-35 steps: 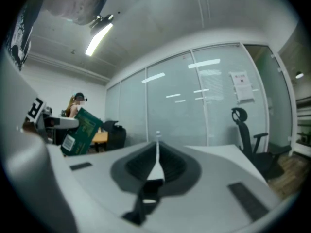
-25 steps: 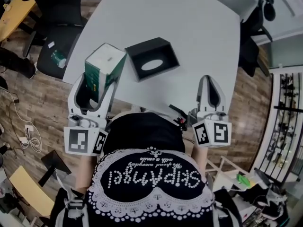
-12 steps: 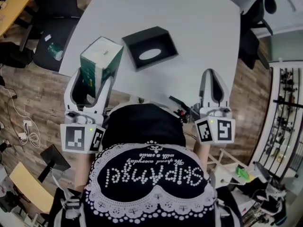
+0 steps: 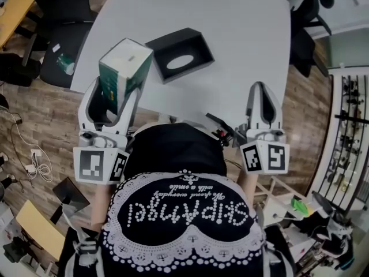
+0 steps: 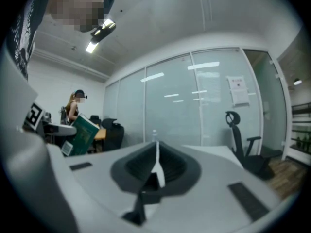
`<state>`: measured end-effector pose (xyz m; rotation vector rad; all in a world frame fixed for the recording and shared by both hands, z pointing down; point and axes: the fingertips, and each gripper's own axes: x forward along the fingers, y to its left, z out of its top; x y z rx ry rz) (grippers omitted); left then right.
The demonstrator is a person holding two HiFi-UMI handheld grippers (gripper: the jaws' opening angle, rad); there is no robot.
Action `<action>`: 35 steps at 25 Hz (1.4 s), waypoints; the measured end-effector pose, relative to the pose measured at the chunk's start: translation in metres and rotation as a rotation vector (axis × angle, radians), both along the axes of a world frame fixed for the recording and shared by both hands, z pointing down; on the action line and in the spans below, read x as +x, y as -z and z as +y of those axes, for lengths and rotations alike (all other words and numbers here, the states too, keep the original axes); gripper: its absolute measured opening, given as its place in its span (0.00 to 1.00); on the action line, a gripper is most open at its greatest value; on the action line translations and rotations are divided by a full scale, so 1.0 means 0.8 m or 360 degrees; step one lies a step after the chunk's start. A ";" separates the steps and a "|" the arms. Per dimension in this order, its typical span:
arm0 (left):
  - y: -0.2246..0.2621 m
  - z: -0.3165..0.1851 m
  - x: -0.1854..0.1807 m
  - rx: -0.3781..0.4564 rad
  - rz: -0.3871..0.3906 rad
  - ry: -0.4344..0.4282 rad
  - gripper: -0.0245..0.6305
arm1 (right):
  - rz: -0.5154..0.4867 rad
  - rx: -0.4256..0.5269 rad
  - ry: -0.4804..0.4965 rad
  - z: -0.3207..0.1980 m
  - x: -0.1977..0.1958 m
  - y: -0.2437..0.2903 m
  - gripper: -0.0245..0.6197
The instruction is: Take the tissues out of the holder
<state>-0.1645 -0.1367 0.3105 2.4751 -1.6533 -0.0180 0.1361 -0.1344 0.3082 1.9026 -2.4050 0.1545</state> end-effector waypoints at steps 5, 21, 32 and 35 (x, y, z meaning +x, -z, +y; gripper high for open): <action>0.003 0.000 0.005 0.0024 -0.0002 -0.0044 0.56 | -0.0001 -0.0009 -0.0033 0.004 0.006 -0.001 0.10; 0.006 0.000 0.009 0.0037 0.0008 -0.0068 0.56 | -0.0003 -0.0006 -0.0045 0.006 0.007 0.002 0.10; 0.004 0.001 0.010 0.0027 0.0005 -0.0085 0.56 | -0.0014 -0.0012 -0.0048 0.007 0.005 -0.002 0.10; 0.004 0.001 0.010 0.0027 0.0001 -0.0089 0.56 | -0.0016 -0.0010 -0.0053 0.008 0.006 -0.003 0.10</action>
